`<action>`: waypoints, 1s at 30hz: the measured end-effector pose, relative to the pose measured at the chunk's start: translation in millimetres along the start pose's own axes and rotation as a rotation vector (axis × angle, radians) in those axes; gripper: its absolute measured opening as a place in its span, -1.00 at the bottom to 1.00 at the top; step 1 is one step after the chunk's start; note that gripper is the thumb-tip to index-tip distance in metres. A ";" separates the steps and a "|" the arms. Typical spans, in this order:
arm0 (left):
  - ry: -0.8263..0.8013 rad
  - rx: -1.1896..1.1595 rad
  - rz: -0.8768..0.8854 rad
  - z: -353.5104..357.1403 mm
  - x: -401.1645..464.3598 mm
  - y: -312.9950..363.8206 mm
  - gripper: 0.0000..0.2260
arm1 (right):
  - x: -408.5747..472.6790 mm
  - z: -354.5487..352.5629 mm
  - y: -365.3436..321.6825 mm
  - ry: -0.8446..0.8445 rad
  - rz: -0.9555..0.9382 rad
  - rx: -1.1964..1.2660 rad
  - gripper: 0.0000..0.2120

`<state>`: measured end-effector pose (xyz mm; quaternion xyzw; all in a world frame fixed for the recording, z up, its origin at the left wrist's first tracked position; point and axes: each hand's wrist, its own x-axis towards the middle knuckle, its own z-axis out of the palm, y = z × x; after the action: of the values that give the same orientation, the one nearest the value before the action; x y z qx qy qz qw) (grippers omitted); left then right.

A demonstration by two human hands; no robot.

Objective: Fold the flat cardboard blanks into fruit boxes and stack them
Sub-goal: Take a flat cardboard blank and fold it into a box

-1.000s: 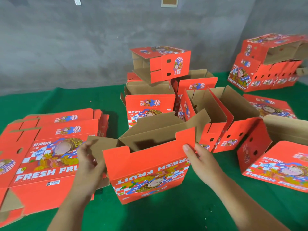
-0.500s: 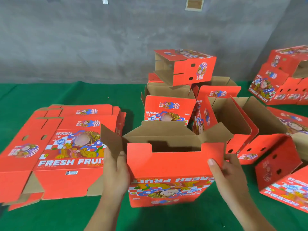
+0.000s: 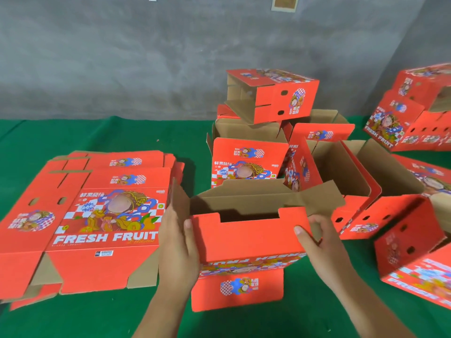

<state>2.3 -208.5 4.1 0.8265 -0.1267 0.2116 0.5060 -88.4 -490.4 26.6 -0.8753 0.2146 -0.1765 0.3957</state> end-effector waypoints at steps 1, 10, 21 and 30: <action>-0.032 0.088 0.051 0.3 4.3 -1.2 -0.58 | 1.3 3.5 -1.0 0.058 -0.075 -0.086 -0.65; -0.222 0.228 0.157 4.1 3.5 3.9 -0.33 | 23.9 38.3 -47.1 0.225 -0.479 -0.734 -0.28; -0.325 0.619 0.101 19.7 48.2 23.7 -0.41 | 19.8 45.2 -32.1 -0.137 -0.403 -0.677 -0.40; -0.204 0.184 -0.126 21.7 54.0 21.0 -0.13 | 31.9 22.2 -24.5 0.108 -0.276 0.017 -0.70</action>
<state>45.7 -237.1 37.7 0.8929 -0.1055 0.1052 0.4248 -45.0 -478.5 36.0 -0.8824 0.1115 -0.2780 0.3630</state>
